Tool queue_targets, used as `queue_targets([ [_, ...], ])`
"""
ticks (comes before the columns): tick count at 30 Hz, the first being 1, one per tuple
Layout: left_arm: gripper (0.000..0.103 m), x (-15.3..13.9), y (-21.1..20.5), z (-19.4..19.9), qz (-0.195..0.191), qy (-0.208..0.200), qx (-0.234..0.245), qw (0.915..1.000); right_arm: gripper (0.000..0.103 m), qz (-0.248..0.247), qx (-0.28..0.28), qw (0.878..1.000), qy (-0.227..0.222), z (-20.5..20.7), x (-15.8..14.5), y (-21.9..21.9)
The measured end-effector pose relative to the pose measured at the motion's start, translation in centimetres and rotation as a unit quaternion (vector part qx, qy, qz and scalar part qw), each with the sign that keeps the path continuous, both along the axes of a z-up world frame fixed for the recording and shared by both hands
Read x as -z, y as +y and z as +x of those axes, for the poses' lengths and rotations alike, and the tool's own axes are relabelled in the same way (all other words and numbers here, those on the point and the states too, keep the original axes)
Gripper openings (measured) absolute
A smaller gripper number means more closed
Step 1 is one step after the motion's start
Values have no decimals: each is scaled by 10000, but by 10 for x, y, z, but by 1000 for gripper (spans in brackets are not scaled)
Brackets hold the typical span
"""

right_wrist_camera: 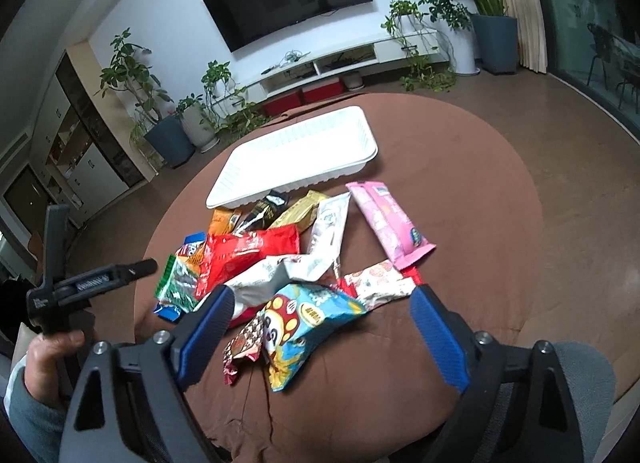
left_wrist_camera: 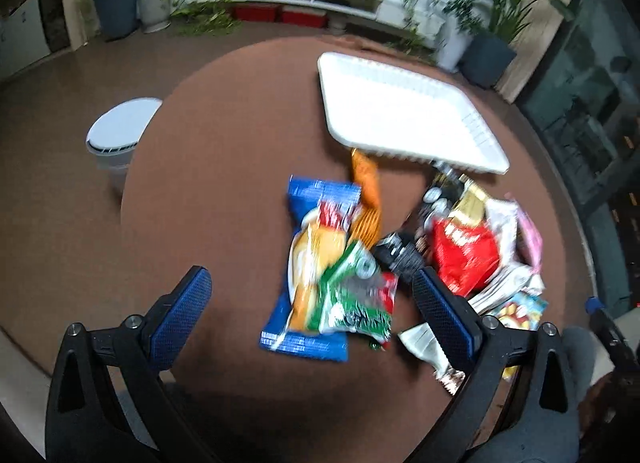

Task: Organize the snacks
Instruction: 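Grasp the blue Tipo roll cake with the left tool while the right tool grasps the pink bar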

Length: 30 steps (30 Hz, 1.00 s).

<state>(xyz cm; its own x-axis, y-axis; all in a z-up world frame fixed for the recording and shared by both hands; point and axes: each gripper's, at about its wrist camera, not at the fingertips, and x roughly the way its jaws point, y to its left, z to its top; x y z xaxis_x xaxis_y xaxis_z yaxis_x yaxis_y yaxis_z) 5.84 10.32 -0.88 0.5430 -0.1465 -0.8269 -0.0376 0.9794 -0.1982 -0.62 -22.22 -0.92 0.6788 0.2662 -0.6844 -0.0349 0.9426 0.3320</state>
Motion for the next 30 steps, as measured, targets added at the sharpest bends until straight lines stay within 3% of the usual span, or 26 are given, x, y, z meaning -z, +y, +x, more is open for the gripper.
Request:
queue_targets([
  [6,98,-2,20,15,-6,133,80,9999,92,-145,-113,9998,-87,2,1,5],
  [10,69,21,24,37,13,539,327,9980,89,-132,-181,9997,43,5,6,8],
  [14,69,42,15,55,311,777,470,9954,89,-84,-159,9998,77,5,5,5],
  [20,68,53,-13,59,425,877,960,9906,89,-48,-169,9997,138,6,8,6],
  [28,67,70,-22,80,759,993,1013,9870,89,-94,-188,9996,193,6,11,9],
  [29,63,70,-26,80,808,973,1073,9861,89,-86,-179,9996,198,7,11,9],
  [30,49,69,-30,81,869,931,1123,9855,89,-71,-187,9996,212,7,11,9],
])
